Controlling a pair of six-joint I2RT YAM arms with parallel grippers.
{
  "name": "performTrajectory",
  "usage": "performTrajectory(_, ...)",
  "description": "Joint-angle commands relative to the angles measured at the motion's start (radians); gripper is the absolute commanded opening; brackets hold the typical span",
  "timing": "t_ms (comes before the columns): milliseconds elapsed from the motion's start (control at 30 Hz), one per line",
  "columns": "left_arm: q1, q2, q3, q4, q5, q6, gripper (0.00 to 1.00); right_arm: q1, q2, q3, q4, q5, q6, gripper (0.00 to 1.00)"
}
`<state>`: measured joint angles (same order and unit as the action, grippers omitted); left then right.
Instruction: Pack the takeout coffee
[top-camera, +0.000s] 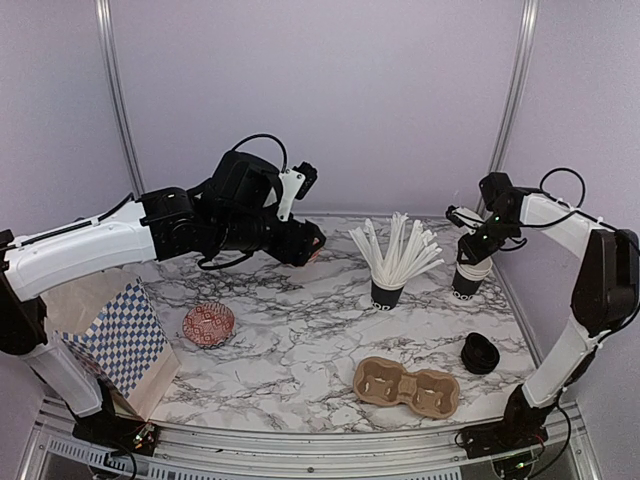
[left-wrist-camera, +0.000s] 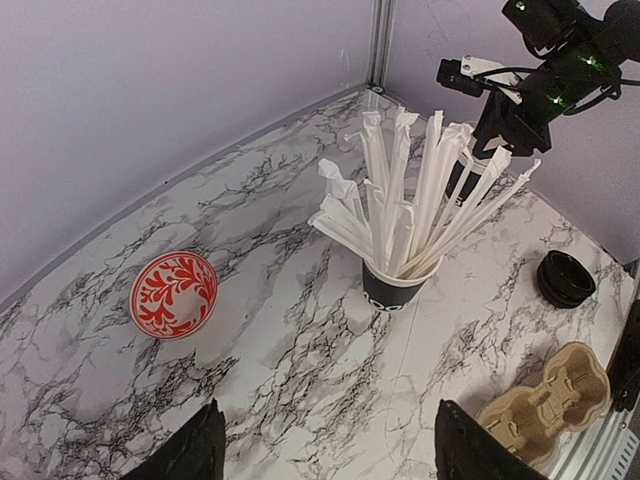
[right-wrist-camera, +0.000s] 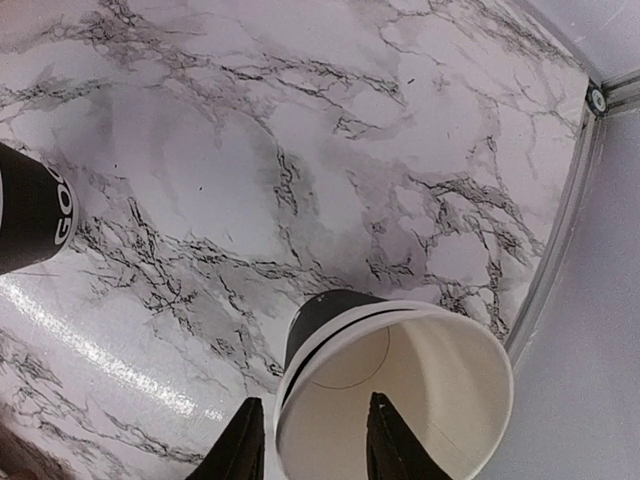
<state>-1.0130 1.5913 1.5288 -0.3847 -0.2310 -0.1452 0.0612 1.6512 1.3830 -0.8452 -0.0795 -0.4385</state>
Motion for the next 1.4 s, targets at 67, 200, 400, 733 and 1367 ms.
performTrajectory(67,-0.004,0.018,-0.005,0.031,0.011,0.01,0.73,-0.009,0.011,0.028,-0.044,0.006,0.015,0.27)
performTrajectory(200,-0.004,0.014,-0.013,0.033,0.009,0.006,0.73,-0.008,0.018,0.032,-0.045,0.007,0.014,0.24)
performTrajectory(400,-0.004,0.006,-0.018,0.033,0.006,0.007,0.73,-0.009,0.043,0.042,-0.061,0.008,0.018,0.14)
performTrajectory(733,-0.004,0.009,-0.024,0.034,0.012,0.004,0.74,-0.009,0.021,0.102,-0.066,0.07,0.007,0.0)
performTrajectory(1367,-0.004,0.026,-0.027,0.039,0.033,0.018,0.74,-0.05,0.115,0.131,-0.064,0.024,0.005,0.0)
